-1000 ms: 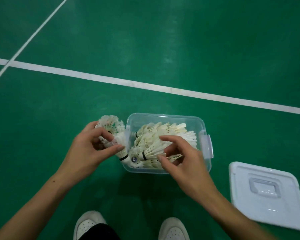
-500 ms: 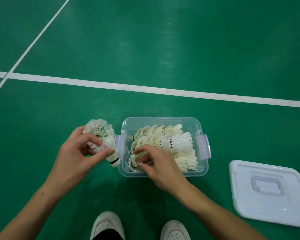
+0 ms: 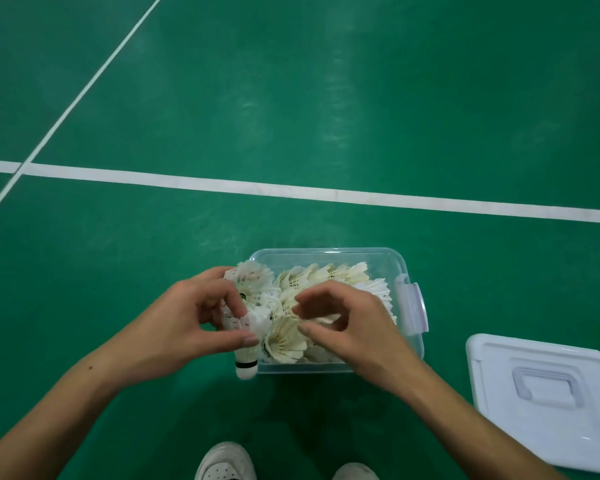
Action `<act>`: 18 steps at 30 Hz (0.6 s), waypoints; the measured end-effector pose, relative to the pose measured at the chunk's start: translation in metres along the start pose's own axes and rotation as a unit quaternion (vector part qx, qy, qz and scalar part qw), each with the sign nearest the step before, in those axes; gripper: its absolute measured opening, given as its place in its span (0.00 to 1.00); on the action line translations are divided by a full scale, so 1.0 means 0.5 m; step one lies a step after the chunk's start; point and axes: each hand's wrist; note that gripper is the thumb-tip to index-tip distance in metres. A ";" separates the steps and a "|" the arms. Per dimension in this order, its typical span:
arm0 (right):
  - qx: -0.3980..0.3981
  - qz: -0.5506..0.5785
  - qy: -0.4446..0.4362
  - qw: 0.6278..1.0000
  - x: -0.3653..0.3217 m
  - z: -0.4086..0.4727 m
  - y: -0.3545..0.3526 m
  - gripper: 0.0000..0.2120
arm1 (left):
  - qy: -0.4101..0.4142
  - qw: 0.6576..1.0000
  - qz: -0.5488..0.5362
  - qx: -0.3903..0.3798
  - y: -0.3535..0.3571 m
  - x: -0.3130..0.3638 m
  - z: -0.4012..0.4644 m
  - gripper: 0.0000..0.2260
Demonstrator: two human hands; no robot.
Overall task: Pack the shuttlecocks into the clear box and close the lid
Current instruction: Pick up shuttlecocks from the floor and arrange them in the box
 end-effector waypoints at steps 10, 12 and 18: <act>0.072 -0.209 -0.259 0.940 0.011 0.051 0.008 0.12 | 0.015 0.990 -0.060 -0.128 -0.012 0.047 0.069 0.15; 0.091 -0.220 -0.265 0.934 0.024 0.052 0.006 0.08 | 0.016 0.988 -0.067 -0.136 -0.008 0.049 0.070 0.14; 0.153 -0.275 -0.269 0.910 0.044 0.032 0.003 0.05 | 0.002 0.987 -0.115 -0.113 -0.007 0.062 0.050 0.21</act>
Point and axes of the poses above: each hand's wrist, its own z-axis towards the middle knuckle, its own y-axis out of the palm, x = y × z, and after that the axes turned 10 degrees about z, right-handed
